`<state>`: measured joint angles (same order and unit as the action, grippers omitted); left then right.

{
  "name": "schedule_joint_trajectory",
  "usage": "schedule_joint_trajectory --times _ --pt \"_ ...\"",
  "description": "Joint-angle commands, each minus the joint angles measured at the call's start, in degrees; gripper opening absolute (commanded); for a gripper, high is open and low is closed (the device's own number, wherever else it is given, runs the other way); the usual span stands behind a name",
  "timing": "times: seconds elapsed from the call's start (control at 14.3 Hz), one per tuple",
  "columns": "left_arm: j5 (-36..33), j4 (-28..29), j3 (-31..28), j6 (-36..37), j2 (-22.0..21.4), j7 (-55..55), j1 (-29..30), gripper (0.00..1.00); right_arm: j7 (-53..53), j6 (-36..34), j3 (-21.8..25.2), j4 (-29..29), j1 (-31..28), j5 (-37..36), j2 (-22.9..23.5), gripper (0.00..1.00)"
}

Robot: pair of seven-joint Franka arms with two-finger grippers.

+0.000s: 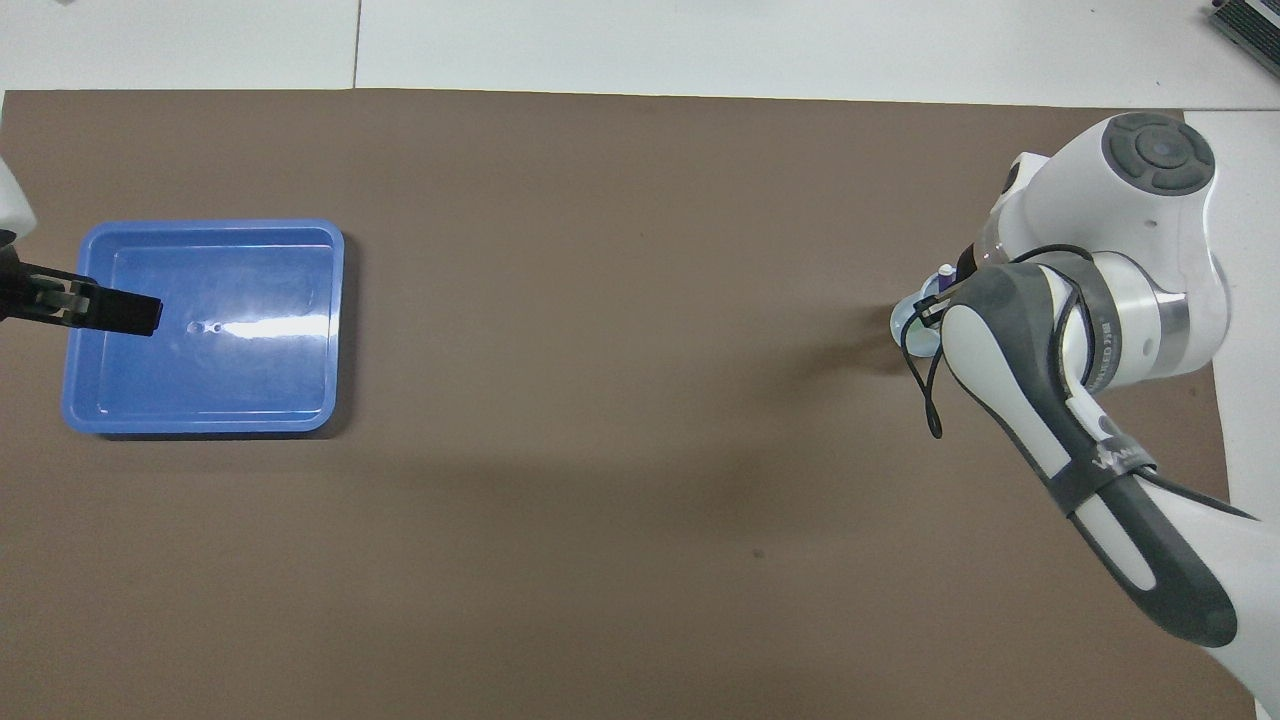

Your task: Right arm passes pens to left for tray arrangement

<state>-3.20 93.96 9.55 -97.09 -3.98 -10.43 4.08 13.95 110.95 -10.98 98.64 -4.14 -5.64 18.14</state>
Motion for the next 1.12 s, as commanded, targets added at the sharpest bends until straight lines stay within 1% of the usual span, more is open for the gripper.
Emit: schedule_joint_trajectory --times 0.0,0.21,0.49,0.63,0.7,0.91,1.05 --pt "-0.50 0.52 0.12 0.67 -0.95 0.68 0.05 1.00 -0.94 0.58 -0.53 0.86 -0.43 -0.86 -0.48 0.00" --pt "-0.50 0.52 0.12 0.67 -0.95 0.68 0.05 1.00 -1.03 -0.99 -0.44 -0.63 -0.69 -0.86 -0.48 0.00" --pt "-0.50 0.52 0.12 0.67 -0.95 0.68 0.05 1.00 -1.03 -6.43 -0.27 -5.90 -0.78 -0.95 -0.65 0.00" --pt "-0.50 0.52 0.12 0.67 -0.95 0.68 0.05 1.00 -1.03 -10.12 -0.27 -9.50 -0.61 -1.21 -0.65 0.00" --pt "-0.50 0.52 0.12 0.67 -0.95 0.68 0.05 1.00 -1.03 -11.18 -0.27 -10.99 -0.43 -1.99 -0.83 0.00" --pt "-0.50 0.52 0.12 0.67 -0.95 0.68 0.05 1.00 -0.94 -13.82 -1.84 -14.34 0.62 -8.32 -1.88 0.00" --pt "-0.50 0.52 0.12 0.67 -0.95 0.68 0.05 1.00 -0.94 -16.10 -2.64 -16.54 1.32 -8.07 -2.50 0.00"
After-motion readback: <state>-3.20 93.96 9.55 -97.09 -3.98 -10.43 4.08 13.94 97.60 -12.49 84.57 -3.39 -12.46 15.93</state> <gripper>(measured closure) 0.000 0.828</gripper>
